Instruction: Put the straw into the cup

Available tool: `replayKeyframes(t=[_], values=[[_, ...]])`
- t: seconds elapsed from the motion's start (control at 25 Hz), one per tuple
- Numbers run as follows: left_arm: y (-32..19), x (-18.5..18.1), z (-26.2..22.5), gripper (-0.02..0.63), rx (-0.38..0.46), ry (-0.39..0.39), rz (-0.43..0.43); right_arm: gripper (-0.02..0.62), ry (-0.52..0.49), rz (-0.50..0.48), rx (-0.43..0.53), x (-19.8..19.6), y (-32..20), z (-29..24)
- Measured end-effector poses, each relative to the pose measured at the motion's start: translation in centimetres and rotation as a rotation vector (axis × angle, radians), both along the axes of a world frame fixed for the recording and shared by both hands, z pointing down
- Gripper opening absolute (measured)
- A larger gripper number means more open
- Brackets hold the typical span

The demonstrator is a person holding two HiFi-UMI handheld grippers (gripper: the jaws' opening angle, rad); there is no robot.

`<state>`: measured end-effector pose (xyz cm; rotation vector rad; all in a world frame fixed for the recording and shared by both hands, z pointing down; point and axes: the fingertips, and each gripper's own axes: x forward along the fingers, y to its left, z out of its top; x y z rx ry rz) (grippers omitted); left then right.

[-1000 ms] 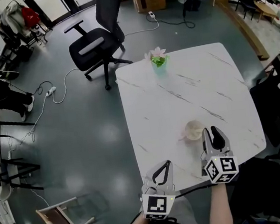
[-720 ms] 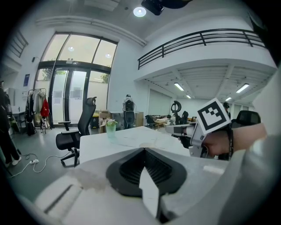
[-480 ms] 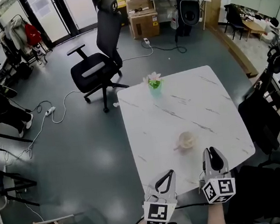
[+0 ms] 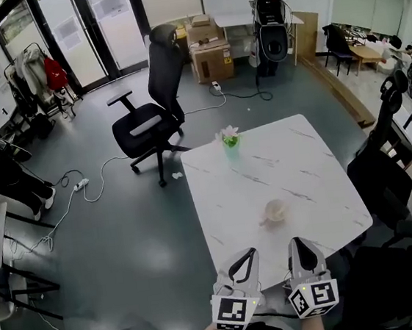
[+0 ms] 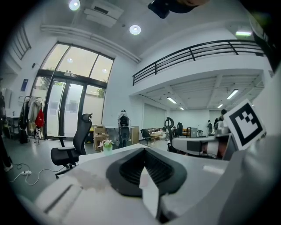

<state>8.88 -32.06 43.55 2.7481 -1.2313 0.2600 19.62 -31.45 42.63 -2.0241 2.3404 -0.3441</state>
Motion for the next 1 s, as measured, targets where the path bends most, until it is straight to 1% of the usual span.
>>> replayKeyframes(t=[0.12, 0.4, 1.0], values=[[-0.1, -0.1, -0.1, 0.002, 0.001, 0.008, 0.000, 0.000, 0.012, -0.022, -0.022, -1.2, 0.9, 0.5], [-0.5, 0.4, 0.0, 0.002, 0.006, 0.022, 0.006, 0.000, 0.003, -0.027, -0.027, -1.8, 1.8, 0.4], [-1.1, 2.0, -0.5, 0.002, 0.015, 0.045, 0.022, 0.000, 0.001, -0.038, -0.022, -1.4, 1.3, -0.1]])
